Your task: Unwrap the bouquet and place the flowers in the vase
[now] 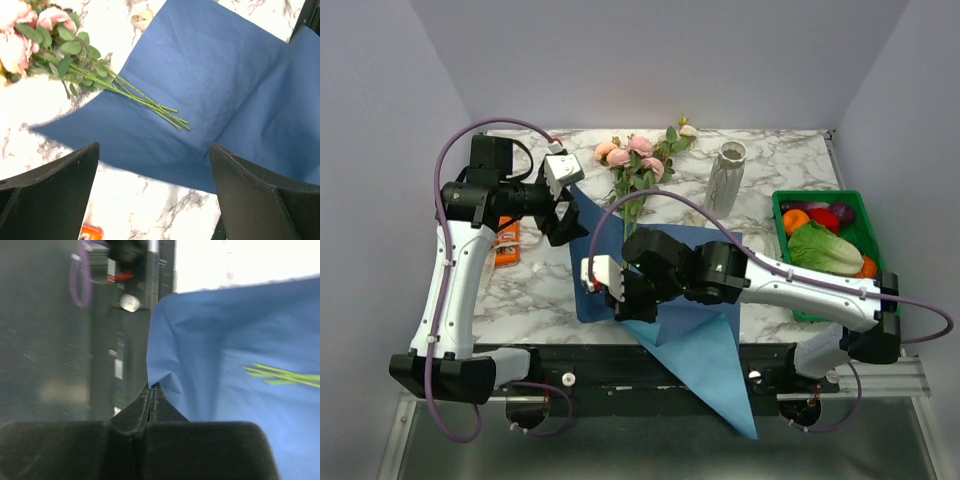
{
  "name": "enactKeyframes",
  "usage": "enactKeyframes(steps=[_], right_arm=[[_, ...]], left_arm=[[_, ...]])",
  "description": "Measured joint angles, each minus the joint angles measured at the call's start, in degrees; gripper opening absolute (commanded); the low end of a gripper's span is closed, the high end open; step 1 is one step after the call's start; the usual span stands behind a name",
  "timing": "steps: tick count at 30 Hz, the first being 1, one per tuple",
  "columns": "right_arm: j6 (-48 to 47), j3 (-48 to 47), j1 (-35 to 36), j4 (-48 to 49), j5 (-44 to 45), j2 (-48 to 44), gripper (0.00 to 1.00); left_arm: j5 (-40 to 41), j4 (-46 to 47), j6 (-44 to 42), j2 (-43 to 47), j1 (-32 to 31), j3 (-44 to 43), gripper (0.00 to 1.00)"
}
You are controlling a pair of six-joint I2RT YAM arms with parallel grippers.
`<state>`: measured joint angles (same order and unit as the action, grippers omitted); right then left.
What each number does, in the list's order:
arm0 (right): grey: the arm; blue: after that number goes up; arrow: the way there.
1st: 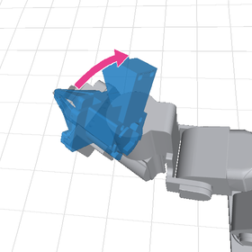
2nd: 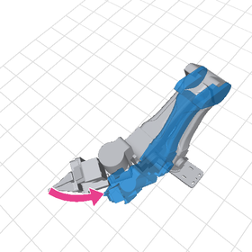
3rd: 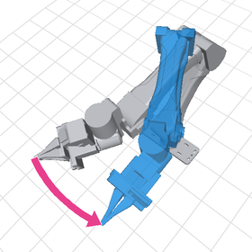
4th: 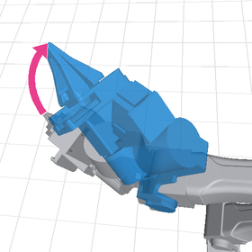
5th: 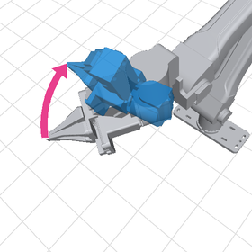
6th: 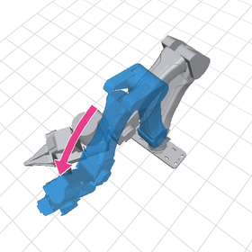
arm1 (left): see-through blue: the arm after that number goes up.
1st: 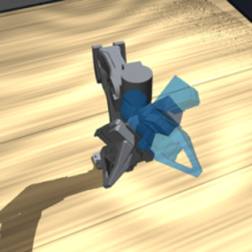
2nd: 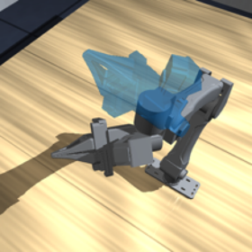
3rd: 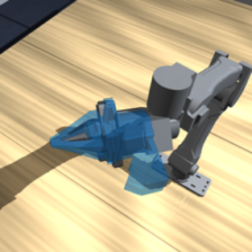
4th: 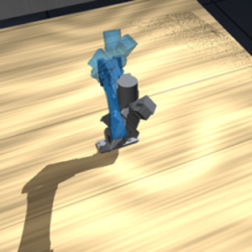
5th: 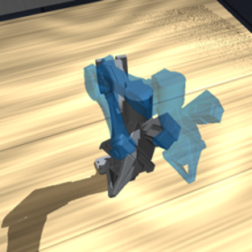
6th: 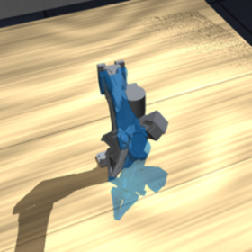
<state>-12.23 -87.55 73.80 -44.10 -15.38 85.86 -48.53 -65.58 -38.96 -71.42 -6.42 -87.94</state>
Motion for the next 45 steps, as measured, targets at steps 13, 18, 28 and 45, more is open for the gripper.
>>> enactKeyframes(steps=[13, 18, 28, 45], right_arm=[[12.20, -6.93, 4.48, 12.72, -2.34, 10.58, 1.00], [17.25, -13.07, 4.46, 15.67, -1.88, 11.06, 1.00], [22.18, -24.65, 4.00, 13.73, 3.39, 12.39, 1.00], [30.45, 3.76, -23.10, 15.41, 18.36, -1.77, 1.00]], left_arm=[[2.60, 9.79, 10.16, -4.98, 4.83, 6.84, 0.99], [5.11, 11.26, 10.95, -5.77, 5.31, 6.88, 0.99], [5.03, 10.93, 7.43, -5.75, 5.60, 8.72, 0.99], [-0.79, -9.46, -21.88, -12.33, 5.07, 8.68, 0.93]])
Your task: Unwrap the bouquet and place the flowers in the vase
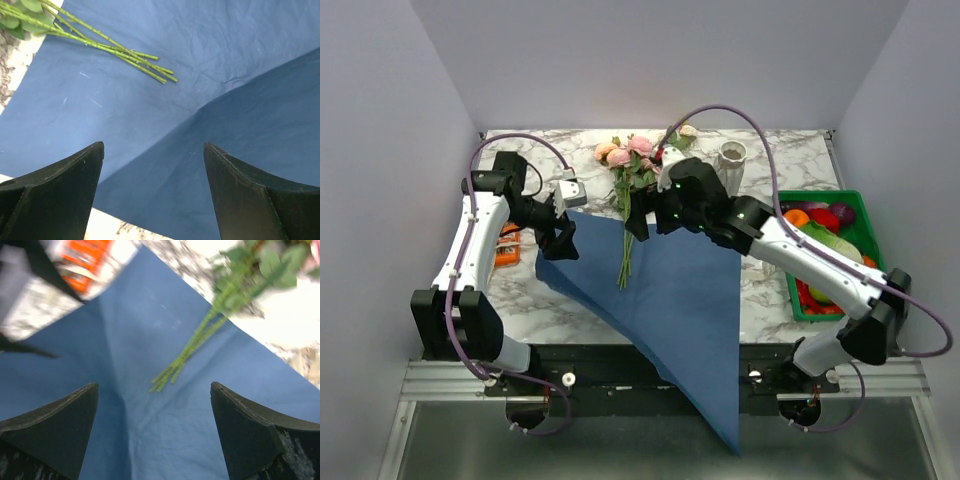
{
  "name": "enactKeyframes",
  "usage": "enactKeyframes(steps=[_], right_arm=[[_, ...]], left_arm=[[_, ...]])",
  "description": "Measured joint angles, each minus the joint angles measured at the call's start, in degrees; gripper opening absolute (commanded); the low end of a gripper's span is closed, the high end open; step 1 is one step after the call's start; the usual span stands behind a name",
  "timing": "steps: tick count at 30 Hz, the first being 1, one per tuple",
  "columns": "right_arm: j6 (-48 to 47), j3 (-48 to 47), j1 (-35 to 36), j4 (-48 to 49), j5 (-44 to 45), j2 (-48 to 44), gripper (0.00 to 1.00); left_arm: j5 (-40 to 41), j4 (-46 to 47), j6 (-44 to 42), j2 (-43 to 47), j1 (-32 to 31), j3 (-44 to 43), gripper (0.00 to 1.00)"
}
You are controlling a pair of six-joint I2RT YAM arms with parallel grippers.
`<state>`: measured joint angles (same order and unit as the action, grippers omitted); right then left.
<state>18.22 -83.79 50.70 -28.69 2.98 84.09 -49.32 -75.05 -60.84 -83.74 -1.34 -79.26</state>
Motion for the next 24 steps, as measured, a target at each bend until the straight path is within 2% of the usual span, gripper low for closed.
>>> enactKeyframes(steps=[2, 4, 7, 9, 12, 16, 20, 24], right_arm=[[0.42, -0.46, -0.81, -0.11, 2.08, 4.66, 1.00], [1.68, -3.19, -1.62, -1.86, 3.76, 10.45, 1.00], [4.15, -12.46, -3.34, -5.27, 5.60, 21.22, 1.00], [5.46, -17.33, -4.61, -6.14, 6.05, 26.75, 0.90], [7.58, -19.45, -5.86, -6.56, 6.86, 31.04, 0.74], [10.36, -20.98, -6.95, -6.99, 8.00, 35.01, 0.66], [11.76, -21.27, -7.04, -6.60, 8.57, 37.75, 0.56], [12.70, -21.18, -6.99, -5.27, 8.83, 39.39, 0.51]], left_arm=[[0.44, -0.46, -1.11, 1.31, 0.15, 0.00, 0.99], [1.03, -0.87, -0.61, 2.60, 0.20, 0.00, 0.99], [2.21, -0.50, 3.67, 4.24, 0.85, 0.15, 0.99], [4.09, 3.61, 8.76, 5.75, 2.01, 1.51, 0.99], [8.55, 10.82, 16.15, 7.85, 3.28, 4.26, 0.99], [13.92, 17.18, 22.73, 7.89, 3.65, 5.09, 0.99], [16.94, 19.56, 25.57, 6.67, 3.65, 5.07, 0.99], [18.93, 21.00, 27.10, 5.84, 3.65, 5.35, 0.99]])
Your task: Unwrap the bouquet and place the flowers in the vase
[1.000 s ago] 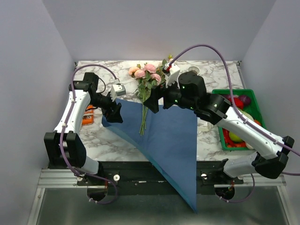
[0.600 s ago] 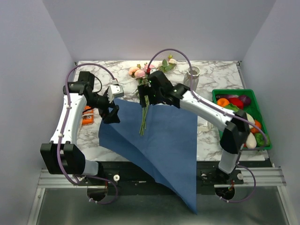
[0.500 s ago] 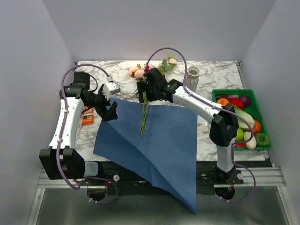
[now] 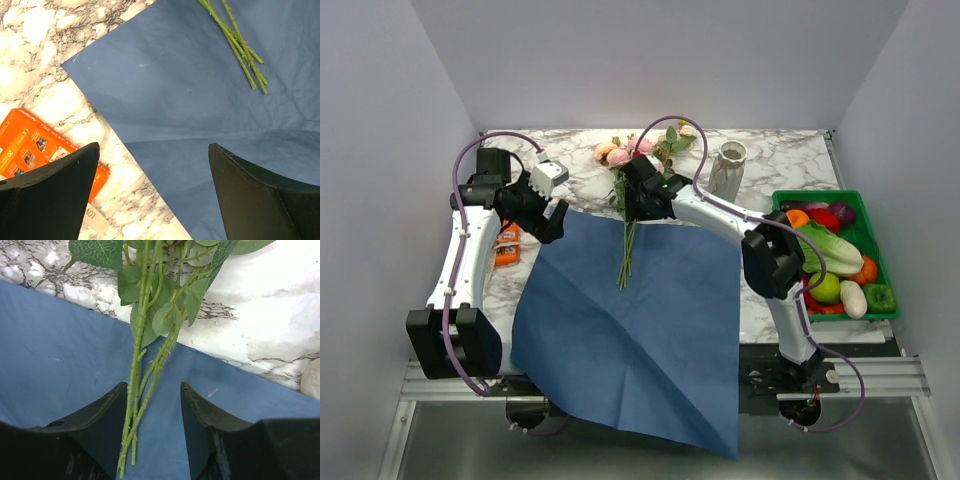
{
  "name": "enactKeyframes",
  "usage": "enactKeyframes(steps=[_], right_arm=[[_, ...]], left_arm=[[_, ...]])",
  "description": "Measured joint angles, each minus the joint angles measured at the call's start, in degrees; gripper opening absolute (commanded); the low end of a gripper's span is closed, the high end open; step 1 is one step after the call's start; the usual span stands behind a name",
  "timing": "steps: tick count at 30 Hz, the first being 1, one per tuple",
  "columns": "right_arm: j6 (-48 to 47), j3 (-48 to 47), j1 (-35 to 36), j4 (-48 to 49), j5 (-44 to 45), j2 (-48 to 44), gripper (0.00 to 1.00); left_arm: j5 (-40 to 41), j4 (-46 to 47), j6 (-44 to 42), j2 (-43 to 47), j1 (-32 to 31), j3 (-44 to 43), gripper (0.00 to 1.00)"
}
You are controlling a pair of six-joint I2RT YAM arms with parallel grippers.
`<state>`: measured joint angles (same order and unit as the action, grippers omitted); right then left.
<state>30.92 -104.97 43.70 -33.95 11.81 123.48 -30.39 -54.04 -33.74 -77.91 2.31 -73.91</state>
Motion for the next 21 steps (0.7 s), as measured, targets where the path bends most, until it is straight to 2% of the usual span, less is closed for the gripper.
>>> enactKeyframes(steps=[5, 16, 20, 21], right_arm=[[1.11, 0.02, 0.00, 1.11, 0.90, 1.14, 0.45], [2.73, 0.02, 0.00, 2.45, 2.49, 6.54, 0.45], [3.19, 0.02, 0.00, 2.86, 2.45, 7.48, 0.29], [3.43, 0.02, 0.00, 3.06, 2.51, 7.48, 0.21]], left_arm=[[1.11, 0.48, 0.68, 0.00, 0.00, 0.59, 0.99], [1.53, 0.76, 0.59, 1.84, 0.00, 2.36, 0.99], [1.88, 0.74, 0.52, 3.58, 0.00, 2.36, 0.99], [1.90, 0.74, 0.48, 3.89, 0.00, 2.36, 0.99]])
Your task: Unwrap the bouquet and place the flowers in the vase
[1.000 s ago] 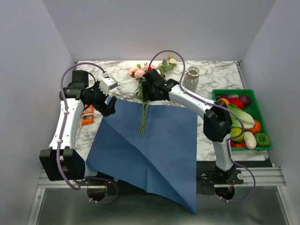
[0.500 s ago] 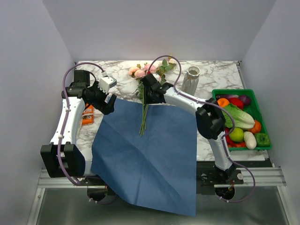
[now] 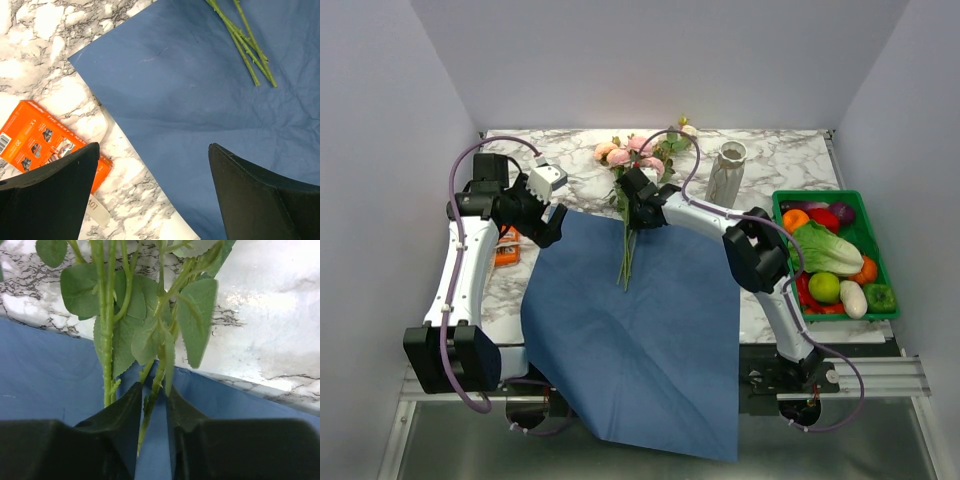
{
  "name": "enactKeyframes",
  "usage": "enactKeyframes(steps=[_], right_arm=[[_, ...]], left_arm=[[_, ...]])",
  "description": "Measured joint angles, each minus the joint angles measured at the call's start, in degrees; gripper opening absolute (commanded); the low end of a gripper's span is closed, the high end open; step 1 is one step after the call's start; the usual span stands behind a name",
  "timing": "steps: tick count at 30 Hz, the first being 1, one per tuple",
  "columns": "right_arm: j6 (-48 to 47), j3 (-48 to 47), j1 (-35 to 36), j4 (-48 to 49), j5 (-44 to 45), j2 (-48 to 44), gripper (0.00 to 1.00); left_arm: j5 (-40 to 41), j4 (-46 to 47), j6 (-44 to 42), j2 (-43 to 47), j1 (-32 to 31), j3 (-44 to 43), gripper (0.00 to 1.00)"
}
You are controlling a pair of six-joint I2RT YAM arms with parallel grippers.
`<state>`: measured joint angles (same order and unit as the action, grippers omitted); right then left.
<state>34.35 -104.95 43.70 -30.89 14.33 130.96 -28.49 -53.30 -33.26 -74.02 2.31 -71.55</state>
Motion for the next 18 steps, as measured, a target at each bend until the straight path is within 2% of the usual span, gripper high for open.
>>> enactKeyframes(steps=[3, 10, 15, 18], right_arm=[[0.24, 0.15, 0.00, 0.79, 0.07, -0.02, 0.11], [0.31, 4.68, -0.02, 2.12, 1.62, -3.91, 0.06], [-0.37, 9.46, 0.02, 2.75, 3.78, -12.55, 0.01], [-1.70, 12.76, 0.02, 3.98, 5.16, -19.06, 0.01]], left_arm=[[0.24, 0.02, -0.15, 0.52, 0.00, 0.04, 0.99], [0.87, 0.04, -0.15, 0.59, 0.00, 1.03, 0.99], [0.90, 0.11, -0.13, 0.61, 0.00, 1.03, 0.99], [0.90, 0.13, -0.11, 0.61, 0.00, 1.03, 0.99]])
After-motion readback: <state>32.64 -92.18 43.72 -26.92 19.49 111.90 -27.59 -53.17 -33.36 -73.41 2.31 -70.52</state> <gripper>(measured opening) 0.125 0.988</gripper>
